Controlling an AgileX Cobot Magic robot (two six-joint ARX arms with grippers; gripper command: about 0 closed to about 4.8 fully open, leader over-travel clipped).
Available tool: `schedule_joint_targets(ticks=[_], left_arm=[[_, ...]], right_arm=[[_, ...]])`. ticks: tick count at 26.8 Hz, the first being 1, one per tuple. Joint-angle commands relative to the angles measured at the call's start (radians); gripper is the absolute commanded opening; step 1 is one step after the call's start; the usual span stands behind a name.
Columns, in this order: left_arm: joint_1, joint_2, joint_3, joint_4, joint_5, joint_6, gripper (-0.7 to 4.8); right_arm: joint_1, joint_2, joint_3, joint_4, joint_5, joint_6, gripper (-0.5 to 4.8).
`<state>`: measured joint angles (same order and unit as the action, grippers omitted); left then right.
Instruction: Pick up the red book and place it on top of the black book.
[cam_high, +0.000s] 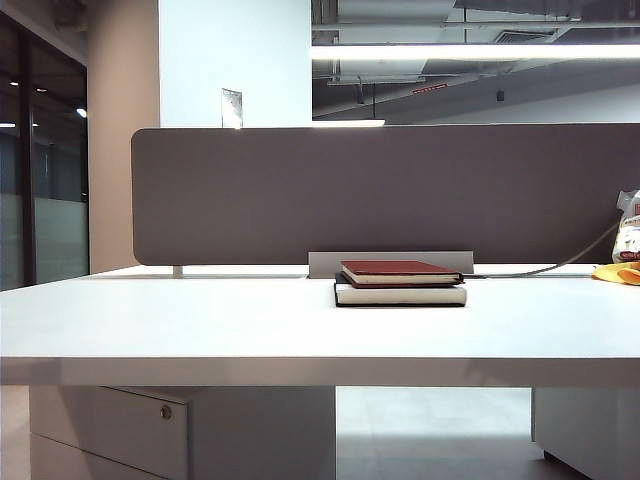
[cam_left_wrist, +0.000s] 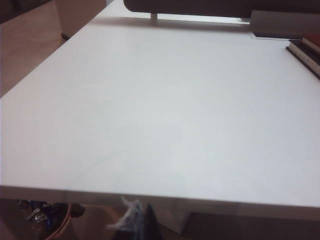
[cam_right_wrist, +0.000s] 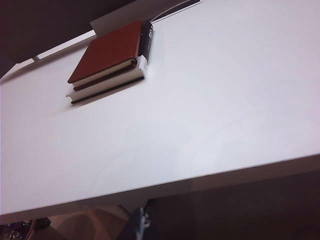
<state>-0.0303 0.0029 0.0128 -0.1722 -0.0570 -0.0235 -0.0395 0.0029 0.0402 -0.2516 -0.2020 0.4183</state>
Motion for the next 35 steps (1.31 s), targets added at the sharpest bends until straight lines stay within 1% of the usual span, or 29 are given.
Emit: schedule_joint_targets(ticks=[1,15,19,21,25,30,35], left_arm=[[-0.002,0.0,-0.006,-0.009,-0.008,-0.003,-0.06],[-0.002,0.0,-0.006,-0.009,-0.008,-0.003,-0.06],[-0.002,0.0,-0.006,-0.009,-0.008,-0.003,-0.06],[-0.002,0.0,-0.006,-0.009,-0.008,-0.003,-0.06],[-0.002,0.0,-0.006,-0.009,-0.008,-0.003,-0.06],[-0.002,0.0,-0.006,-0.009,-0.007,-0.003,-0.06],[-0.002,0.0,-0.006,-0.009,-0.008,-0.003,-0.06]], right_arm=[[0.001,0.0,0.0,0.017,0.001,0.0,-0.05],[0.0,0.0,0.0,0.016,0.002,-0.004,-0.05],[0.0,0.0,-0.002,0.049,0.051,-0.088,-0.05],[0.0,0.0,-0.003,0.104,0.08,-0.145,-0.05],[0.001,0.0,-0.026,0.23,0.077,-0.243,-0.05],[0.0,0.0,-0.035,0.229,0.069,-0.294,-0.05],[0.0,0.0,-0.035,0.212,0.07,-0.384,-0.05]])
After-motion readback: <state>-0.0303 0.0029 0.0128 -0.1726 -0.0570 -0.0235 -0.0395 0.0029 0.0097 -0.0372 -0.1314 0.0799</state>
